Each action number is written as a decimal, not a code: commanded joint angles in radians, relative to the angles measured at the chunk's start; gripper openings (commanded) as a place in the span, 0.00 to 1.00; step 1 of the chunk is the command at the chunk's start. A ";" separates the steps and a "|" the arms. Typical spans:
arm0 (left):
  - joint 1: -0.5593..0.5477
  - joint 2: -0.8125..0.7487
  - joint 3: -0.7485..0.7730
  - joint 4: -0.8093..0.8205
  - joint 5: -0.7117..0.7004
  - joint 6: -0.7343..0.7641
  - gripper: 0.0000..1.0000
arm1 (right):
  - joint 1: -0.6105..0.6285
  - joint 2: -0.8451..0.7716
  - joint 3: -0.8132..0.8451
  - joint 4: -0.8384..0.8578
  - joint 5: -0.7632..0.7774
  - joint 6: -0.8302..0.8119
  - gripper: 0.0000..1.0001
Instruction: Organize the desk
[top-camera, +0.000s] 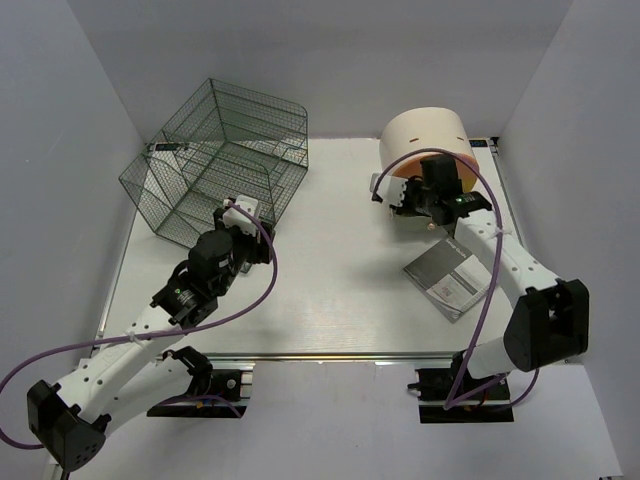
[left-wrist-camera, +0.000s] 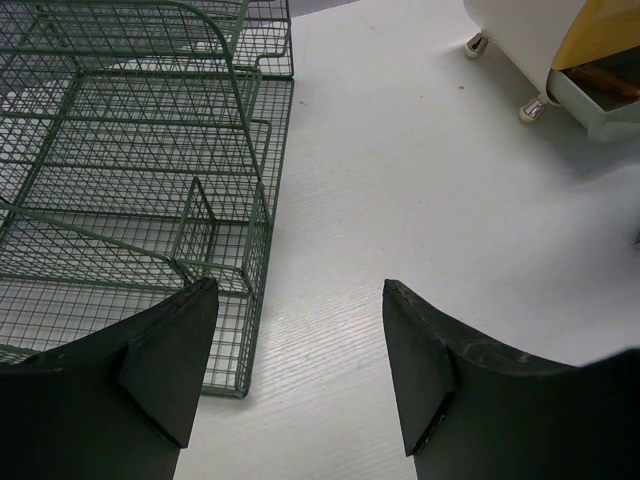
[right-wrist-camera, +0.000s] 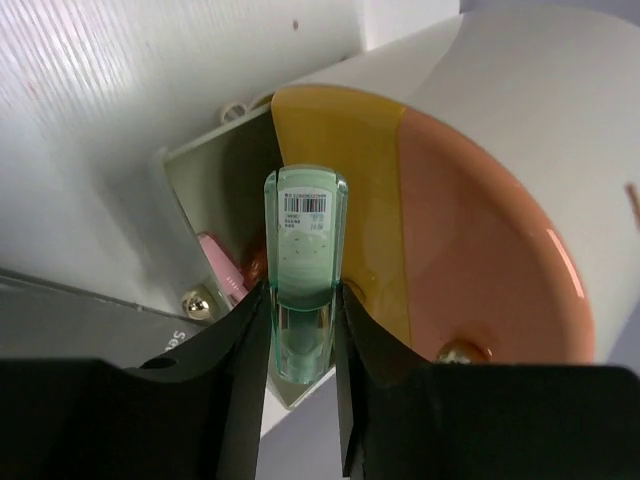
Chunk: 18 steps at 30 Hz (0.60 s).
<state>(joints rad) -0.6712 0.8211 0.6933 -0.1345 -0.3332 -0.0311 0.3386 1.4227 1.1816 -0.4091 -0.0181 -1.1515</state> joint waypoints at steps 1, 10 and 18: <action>-0.002 -0.022 -0.015 0.013 -0.013 0.008 0.76 | -0.003 0.047 -0.008 0.042 0.102 -0.166 0.00; -0.002 -0.028 -0.018 0.015 -0.015 0.011 0.76 | -0.004 0.111 -0.014 0.049 0.175 -0.198 0.32; -0.002 -0.031 -0.018 0.013 -0.012 0.013 0.76 | -0.012 0.082 0.012 0.024 0.104 -0.110 0.61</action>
<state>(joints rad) -0.6712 0.8120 0.6811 -0.1318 -0.3336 -0.0254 0.3336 1.5341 1.1679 -0.3870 0.1226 -1.2835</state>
